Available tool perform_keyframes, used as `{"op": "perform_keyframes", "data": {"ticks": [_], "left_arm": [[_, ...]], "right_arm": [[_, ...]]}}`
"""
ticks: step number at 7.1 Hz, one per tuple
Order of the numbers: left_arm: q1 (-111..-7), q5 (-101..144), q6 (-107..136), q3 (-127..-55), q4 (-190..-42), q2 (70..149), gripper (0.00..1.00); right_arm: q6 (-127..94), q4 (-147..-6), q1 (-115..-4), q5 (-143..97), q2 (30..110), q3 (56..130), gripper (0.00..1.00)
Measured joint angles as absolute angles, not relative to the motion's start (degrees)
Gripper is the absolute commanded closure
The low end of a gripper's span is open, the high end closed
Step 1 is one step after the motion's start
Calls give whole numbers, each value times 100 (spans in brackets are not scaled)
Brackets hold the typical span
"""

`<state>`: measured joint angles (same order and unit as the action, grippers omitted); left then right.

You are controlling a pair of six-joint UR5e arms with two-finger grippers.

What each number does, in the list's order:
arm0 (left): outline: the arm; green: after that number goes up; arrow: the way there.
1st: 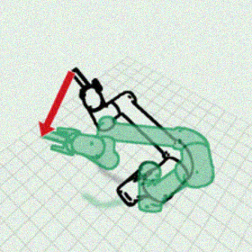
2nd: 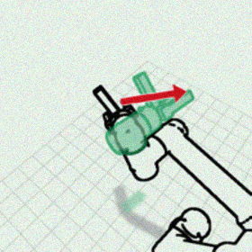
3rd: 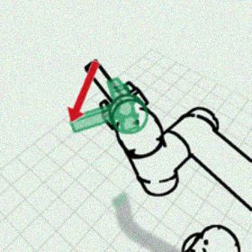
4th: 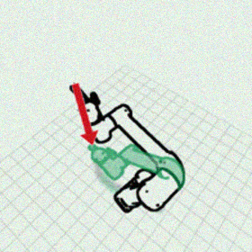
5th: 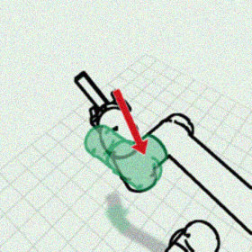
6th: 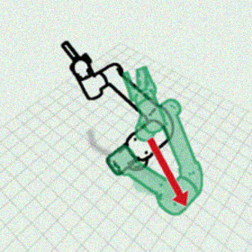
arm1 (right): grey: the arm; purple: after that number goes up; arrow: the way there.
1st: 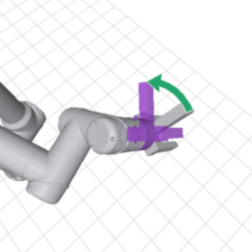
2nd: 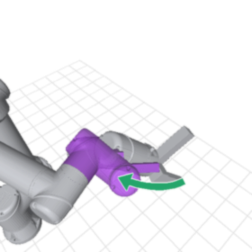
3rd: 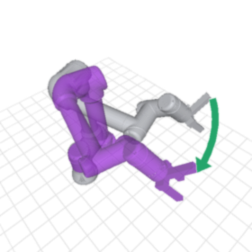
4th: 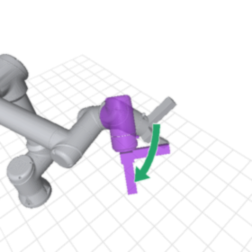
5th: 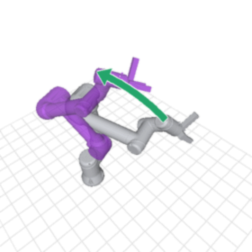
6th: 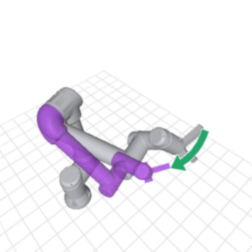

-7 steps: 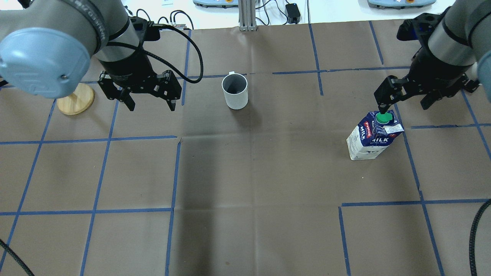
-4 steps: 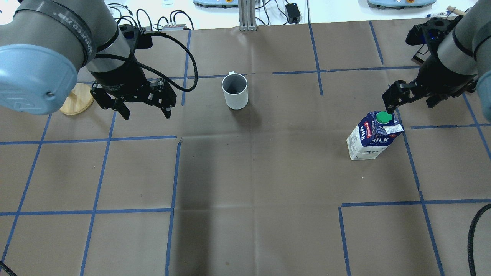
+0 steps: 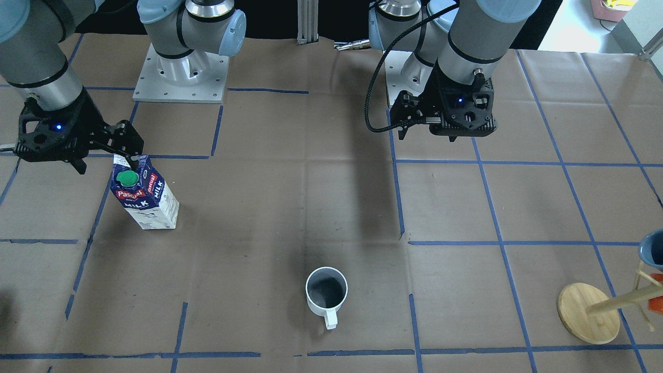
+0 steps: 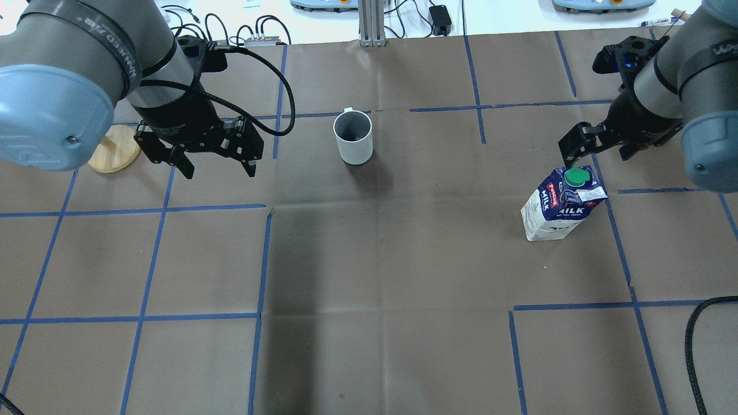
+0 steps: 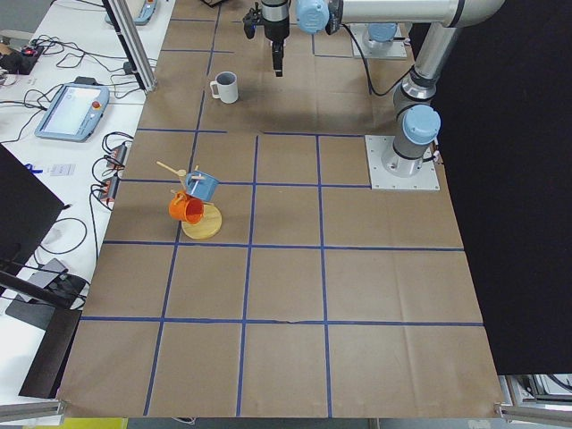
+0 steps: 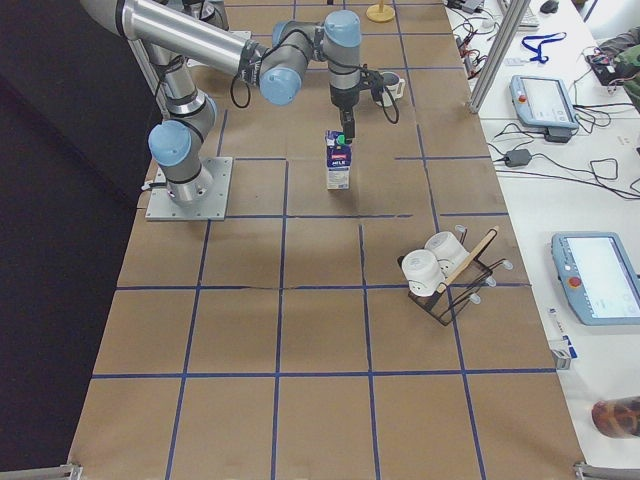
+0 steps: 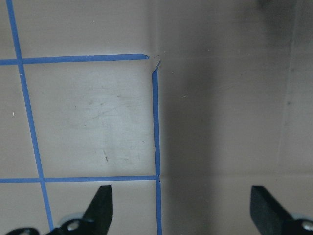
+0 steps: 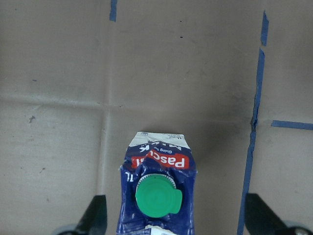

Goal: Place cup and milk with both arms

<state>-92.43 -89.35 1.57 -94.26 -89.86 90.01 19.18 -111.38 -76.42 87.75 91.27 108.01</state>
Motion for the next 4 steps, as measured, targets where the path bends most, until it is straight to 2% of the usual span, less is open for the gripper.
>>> {"op": "perform_keyframes", "data": {"ticks": [3, 4], "left_arm": [[-9241, -8929, 159, -9502, -8991, 8967, 0], [-9240, -8930, 148, -9523, -8991, 8950, 0]], "right_arm": [[1889, -11221, -7688, 8737, 8727, 10823, 0], [1884, -11218, -7728, 8729, 8659, 10864, 3]]}}
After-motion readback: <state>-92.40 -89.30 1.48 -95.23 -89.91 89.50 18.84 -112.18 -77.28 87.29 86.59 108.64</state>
